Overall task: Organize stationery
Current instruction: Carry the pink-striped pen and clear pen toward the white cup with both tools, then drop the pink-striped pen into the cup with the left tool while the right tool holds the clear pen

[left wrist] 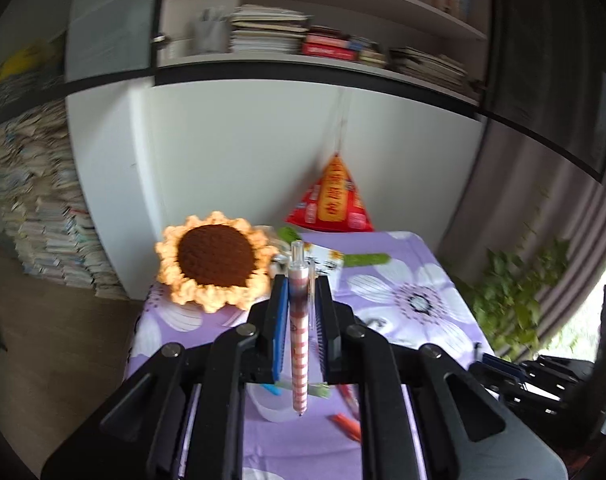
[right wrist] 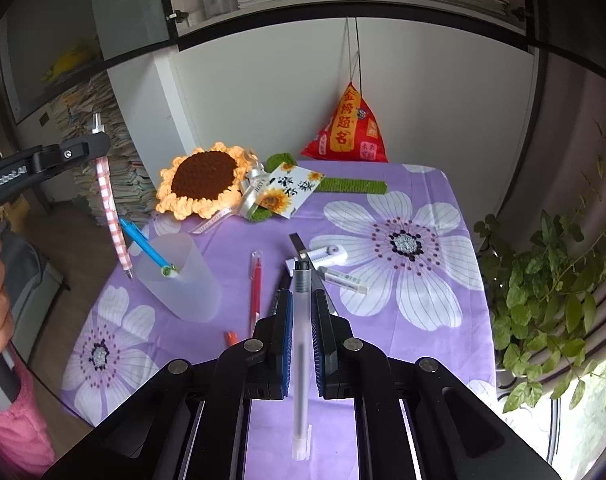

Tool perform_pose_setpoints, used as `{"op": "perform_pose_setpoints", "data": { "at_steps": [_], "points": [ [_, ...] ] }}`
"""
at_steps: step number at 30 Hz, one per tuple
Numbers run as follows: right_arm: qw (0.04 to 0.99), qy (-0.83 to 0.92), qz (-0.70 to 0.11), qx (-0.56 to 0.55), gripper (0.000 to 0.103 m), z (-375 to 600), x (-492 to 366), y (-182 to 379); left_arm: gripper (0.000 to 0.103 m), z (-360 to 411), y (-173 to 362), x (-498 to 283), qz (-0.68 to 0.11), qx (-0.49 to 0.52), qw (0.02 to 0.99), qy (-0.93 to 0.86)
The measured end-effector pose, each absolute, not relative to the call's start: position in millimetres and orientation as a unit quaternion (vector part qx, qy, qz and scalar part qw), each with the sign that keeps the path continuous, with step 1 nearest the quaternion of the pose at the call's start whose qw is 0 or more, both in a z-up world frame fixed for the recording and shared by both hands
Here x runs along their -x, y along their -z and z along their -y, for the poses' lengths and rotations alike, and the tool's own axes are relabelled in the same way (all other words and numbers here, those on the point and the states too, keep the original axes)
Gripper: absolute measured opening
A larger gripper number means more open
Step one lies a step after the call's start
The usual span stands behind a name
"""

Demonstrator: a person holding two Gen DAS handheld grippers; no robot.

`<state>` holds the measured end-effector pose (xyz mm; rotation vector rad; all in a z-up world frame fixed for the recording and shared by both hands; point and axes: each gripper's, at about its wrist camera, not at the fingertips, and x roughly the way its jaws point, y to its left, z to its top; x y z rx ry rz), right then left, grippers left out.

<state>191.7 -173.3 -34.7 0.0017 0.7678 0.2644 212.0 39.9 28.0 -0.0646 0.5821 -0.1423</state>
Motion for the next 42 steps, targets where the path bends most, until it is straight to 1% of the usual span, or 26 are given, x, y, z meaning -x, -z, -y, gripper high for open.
{"op": "perform_pose_setpoints", "data": {
  "at_steps": [4, 12, 19, 28, 37, 40, 42],
  "points": [
    [0.921, -0.134, -0.365, 0.001, 0.01, 162, -195, 26, 0.011, -51, -14, -221, -0.296, 0.047, 0.952, 0.06],
    [0.931, -0.152, -0.333, 0.012, 0.01, 130, -200, 2, 0.011, -56, 7, -228, -0.291, 0.038, 0.955, 0.043],
    [0.937, -0.164, -0.308, 0.012, 0.01, 108, -209, -19, 0.011, -58, 24, -227, -0.308, 0.038, 0.949, 0.053],
    [0.939, -0.167, -0.301, 0.001, 0.01, 94, -221, -21, 0.011, -65, 45, -224, -0.334, 0.056, 0.939, 0.059],
    [0.94, -0.162, -0.299, -0.018, 0.01, 87, -234, -21, 0.012, -64, 47, -216, -0.335, 0.053, 0.938, 0.07],
    [0.943, -0.163, -0.29, -0.025, 0.01, 82, -239, -23, 0.016, -70, 44, -211, -0.327, 0.056, 0.941, 0.064],
    [0.944, -0.164, -0.284, -0.03, 0.01, 78, -244, -24, 0.021, -76, 40, -207, -0.321, 0.065, 0.943, 0.061]
  ]
}}
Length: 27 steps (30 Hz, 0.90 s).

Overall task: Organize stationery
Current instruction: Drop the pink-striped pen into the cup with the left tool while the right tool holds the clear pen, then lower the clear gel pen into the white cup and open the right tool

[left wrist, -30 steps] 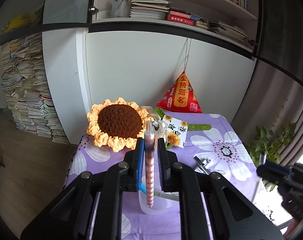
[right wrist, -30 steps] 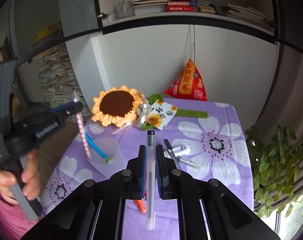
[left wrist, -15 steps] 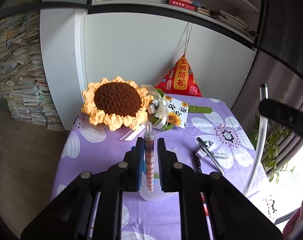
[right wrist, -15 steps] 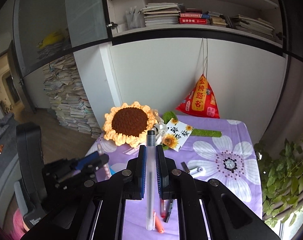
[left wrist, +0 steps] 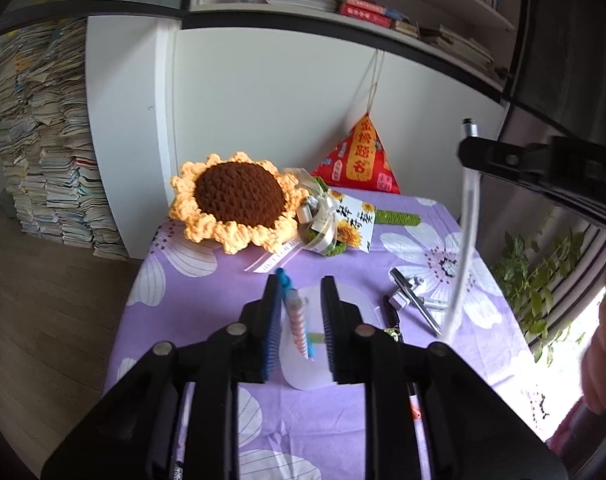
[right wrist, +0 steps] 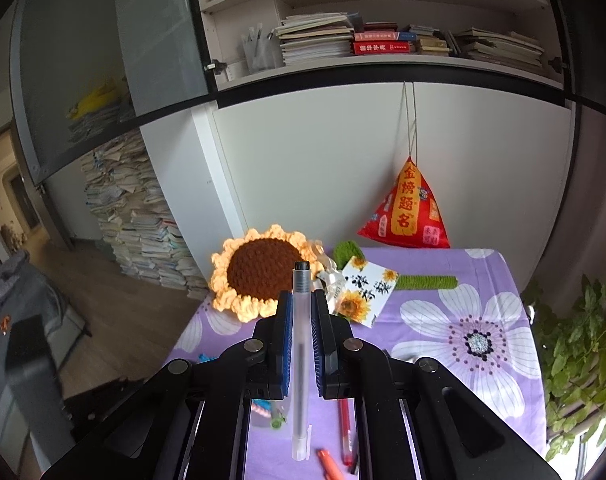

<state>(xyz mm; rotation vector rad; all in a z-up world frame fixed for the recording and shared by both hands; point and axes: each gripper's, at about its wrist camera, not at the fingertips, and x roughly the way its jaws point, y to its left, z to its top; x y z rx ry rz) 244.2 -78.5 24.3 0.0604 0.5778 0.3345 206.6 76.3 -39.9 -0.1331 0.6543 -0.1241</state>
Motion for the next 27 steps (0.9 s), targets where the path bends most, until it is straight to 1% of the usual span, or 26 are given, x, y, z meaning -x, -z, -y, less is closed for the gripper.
{"op": "perform_pose_setpoints", "data": {
  "at_steps": [7, 15, 27],
  "points": [
    [0.944, -0.181, -0.273, -0.038, 0.01, 54, -262, -22, 0.027, -93, 39, -189, -0.313, 0.07, 0.946, 0.042],
    [0.941, -0.185, -0.28, -0.034, 0.01, 36, -277, 0, 0.028, -99, 63, -179, -0.343, 0.061, 0.936, 0.039],
    [0.934, -0.163, -0.317, -0.014, 0.01, 39, -281, 36, 0.028, -104, 75, -180, -0.357, 0.073, 0.93, 0.043]
  ]
}}
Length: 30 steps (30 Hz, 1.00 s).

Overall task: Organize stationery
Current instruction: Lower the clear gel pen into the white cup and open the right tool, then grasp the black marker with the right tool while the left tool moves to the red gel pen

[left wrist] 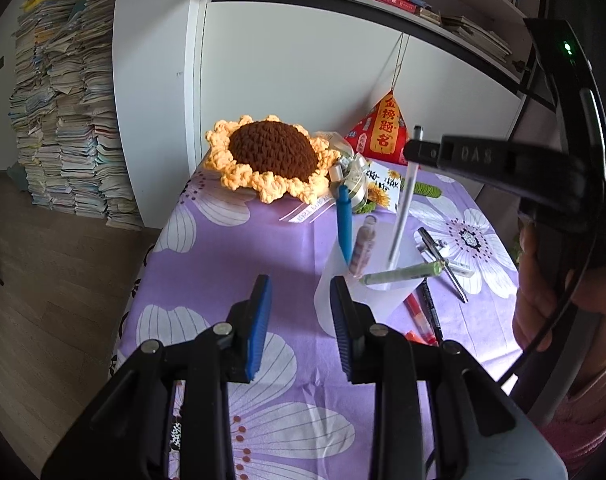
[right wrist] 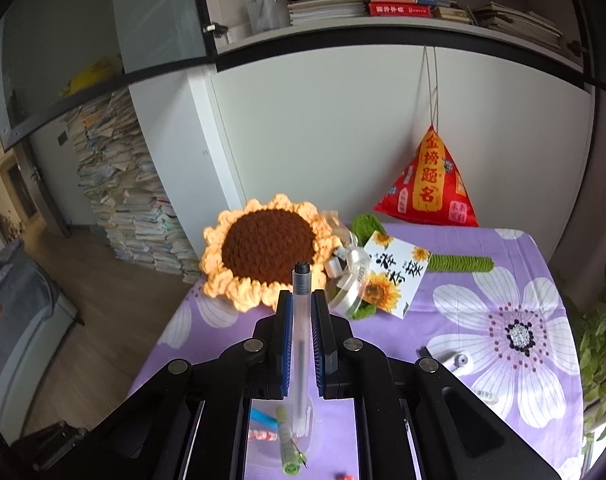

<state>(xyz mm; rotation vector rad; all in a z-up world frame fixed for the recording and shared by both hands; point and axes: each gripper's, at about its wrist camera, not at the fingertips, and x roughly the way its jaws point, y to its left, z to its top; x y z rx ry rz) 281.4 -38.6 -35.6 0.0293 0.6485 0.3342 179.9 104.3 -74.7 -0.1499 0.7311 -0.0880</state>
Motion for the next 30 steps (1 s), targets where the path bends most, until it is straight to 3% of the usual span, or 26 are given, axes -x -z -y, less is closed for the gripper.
{"op": "perform_pose_setpoints", "data": {
  "at_steps": [17, 22, 30],
  "points": [
    [0.9, -0.176, -0.399, -0.018, 0.012, 50, -275, 65, 0.028, -93, 80, -174, -0.368, 0.067, 0.926, 0.054],
    [0.913, -0.174, -0.368, -0.04, 0.039, 83, -256, 40, 0.028, -80, 83, -174, -0.375, 0.056, 0.922, 0.072],
    [0.893, -0.099, -0.437, -0.03, 0.04, 132, -261, 76, 0.028, -44, 93, -170, -0.388, 0.038, 0.914, 0.11]
  ]
}}
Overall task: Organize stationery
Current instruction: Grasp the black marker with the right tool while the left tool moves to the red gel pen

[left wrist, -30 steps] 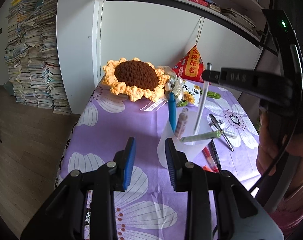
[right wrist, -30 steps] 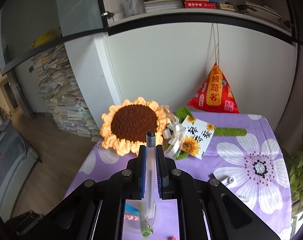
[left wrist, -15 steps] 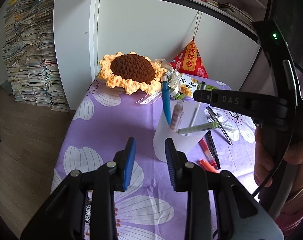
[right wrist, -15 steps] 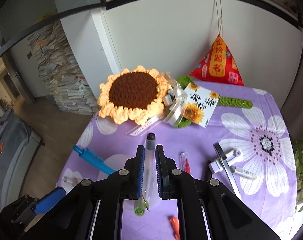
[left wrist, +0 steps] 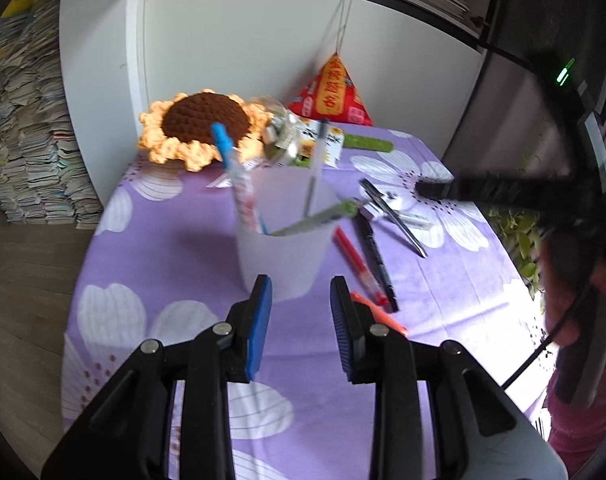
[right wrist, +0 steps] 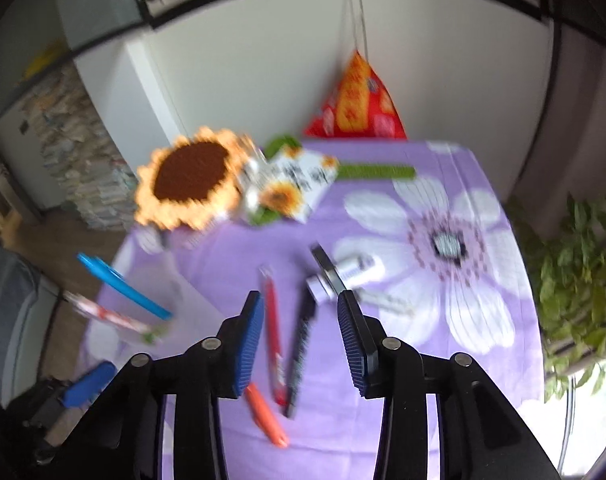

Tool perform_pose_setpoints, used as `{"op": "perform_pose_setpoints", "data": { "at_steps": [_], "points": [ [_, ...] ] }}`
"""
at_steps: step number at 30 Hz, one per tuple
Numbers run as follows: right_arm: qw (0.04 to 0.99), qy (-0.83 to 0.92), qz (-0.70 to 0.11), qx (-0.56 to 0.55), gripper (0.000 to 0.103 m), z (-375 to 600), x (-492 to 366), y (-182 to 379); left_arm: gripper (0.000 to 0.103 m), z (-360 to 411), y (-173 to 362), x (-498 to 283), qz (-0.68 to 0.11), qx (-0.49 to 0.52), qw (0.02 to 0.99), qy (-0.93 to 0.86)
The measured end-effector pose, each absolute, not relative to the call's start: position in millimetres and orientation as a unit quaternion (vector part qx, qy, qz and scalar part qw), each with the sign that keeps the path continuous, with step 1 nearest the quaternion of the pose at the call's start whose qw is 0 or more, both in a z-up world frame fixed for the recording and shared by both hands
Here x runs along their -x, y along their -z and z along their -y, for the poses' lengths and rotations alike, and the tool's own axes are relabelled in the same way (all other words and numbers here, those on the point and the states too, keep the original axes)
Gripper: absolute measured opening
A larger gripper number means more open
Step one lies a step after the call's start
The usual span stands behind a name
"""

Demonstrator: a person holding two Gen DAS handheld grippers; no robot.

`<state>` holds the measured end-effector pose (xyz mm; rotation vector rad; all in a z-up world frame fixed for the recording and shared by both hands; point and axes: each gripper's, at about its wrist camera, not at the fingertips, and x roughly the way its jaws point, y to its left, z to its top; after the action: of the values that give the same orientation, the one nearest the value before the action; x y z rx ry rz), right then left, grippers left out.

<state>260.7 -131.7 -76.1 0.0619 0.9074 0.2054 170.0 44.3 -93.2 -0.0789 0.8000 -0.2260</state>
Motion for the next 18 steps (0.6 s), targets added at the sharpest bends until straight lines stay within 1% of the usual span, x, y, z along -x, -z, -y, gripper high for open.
{"op": "perform_pose_setpoints", "data": {
  "at_steps": [2, 6, 10, 13, 15, 16, 18],
  "points": [
    [0.877, -0.096, -0.47, -0.034, 0.038, 136, -264, 99, 0.028, -40, 95, -171, -0.394, 0.04, 0.911, 0.111],
    [0.858, -0.101, -0.502, -0.028, 0.037, 131, -269, 130, 0.028, -35, 98, -170, -0.4, 0.041, 0.909, 0.105],
    [0.848, -0.109, -0.518, -0.023, 0.037, 120, -272, 147, 0.028, -37, 99, -169, -0.404, 0.045, 0.909, 0.096],
    [0.851, -0.092, -0.517, 0.002, 0.037, 113, -273, 152, 0.028, -37, 99, -168, -0.407, 0.044, 0.908, 0.09],
    [0.849, -0.087, -0.521, -0.009, 0.036, 116, -275, 155, 0.028, -36, 99, -168, -0.408, 0.044, 0.907, 0.093],
    [0.847, -0.086, -0.524, -0.018, 0.031, 118, -276, 156, 0.027, -34, 100, -168, -0.409, 0.044, 0.906, 0.095],
    [0.846, -0.082, -0.527, -0.023, 0.028, 119, -278, 157, 0.027, -29, 101, -169, -0.413, 0.043, 0.904, 0.101]
  ]
}}
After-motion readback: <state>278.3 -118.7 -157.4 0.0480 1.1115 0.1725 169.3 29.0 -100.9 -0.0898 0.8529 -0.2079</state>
